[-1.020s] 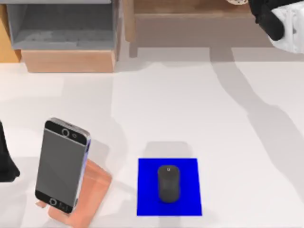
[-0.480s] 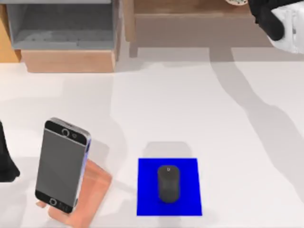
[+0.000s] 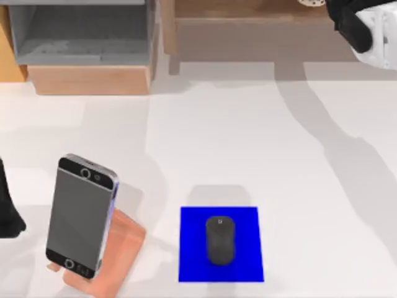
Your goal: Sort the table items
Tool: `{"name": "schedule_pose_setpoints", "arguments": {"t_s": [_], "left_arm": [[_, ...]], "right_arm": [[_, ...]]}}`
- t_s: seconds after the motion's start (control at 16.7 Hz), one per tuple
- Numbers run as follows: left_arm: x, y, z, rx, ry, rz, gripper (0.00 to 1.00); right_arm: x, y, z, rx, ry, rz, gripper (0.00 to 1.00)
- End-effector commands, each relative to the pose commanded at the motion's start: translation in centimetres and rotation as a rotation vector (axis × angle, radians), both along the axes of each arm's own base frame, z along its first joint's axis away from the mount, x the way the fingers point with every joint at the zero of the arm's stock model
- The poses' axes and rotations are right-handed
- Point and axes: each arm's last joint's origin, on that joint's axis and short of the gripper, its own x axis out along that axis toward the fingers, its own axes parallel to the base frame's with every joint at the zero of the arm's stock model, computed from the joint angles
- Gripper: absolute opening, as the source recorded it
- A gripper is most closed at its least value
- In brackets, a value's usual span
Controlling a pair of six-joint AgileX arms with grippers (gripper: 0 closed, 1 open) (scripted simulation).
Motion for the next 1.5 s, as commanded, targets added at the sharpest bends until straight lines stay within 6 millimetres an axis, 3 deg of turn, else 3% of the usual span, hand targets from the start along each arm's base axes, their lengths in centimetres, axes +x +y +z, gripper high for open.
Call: {"name": "schedule_pose_setpoints", "arguments": {"t_s": [0.48, 1.26, 1.5], "left_arm": [[0.0, 0.0, 0.0, 0.0, 0.0, 0.0, 1.0], [0.0, 0.0, 0.0, 0.0, 0.0, 0.0, 1.0], [0.0, 0.0, 0.0, 0.0, 0.0, 0.0, 1.0]], "right_arm": [[-0.03, 0.55, -0.15, -0.004, 0.001, 0.018, 0.0], [-0.03, 0.55, -0.15, -0.004, 0.001, 0.018, 0.98], [-0.03, 0.55, -0.15, -0.004, 0.001, 0.018, 1.0]]}}
